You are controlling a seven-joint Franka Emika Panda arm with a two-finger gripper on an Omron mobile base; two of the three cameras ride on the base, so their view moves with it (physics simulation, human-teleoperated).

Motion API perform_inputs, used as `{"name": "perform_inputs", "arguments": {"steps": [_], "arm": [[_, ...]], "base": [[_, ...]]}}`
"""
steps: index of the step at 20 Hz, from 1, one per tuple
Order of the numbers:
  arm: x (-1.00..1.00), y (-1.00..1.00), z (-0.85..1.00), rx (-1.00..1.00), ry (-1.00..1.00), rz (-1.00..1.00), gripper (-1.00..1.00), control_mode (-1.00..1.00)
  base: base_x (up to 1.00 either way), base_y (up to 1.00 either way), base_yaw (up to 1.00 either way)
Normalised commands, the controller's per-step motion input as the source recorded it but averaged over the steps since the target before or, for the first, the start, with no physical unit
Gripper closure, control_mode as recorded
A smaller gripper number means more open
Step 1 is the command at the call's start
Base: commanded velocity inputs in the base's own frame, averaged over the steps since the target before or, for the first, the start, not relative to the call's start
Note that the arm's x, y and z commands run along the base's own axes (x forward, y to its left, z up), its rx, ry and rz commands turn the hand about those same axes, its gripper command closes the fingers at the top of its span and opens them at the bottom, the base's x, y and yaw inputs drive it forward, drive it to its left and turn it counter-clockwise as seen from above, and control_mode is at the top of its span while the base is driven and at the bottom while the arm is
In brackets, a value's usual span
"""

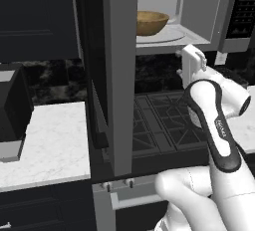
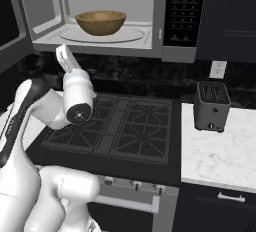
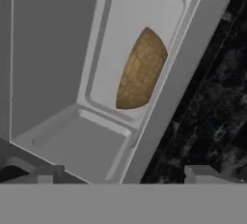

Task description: Open the microwave, place the bowl with waffle inside the microwave, then close the microwave door and turn it on.

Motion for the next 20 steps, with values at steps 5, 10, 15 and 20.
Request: {"name": "perform_inputs", "arguments": {"steps": [5, 10, 15, 20], "arm": [[-1.00, -0.20, 0.06, -0.55, 0.29, 0.00, -1.00, -1.00], [-0.84, -0.03, -0.23, -0.64, 0.30, 0.00, -1.00, -1.00], [-0.62, 0.00, -0.50, -0.72, 0.33, 0.00, -1.00, -1.00], [-0.55, 0.00, -0.29, -0.62, 0.24, 0.00, -1.00, -1.00]], "base": [[0.00, 0.00, 0.00], [0.00, 0.00, 0.00], [0.00, 0.00, 0.00], [0.00, 0.00, 0.00]]}}
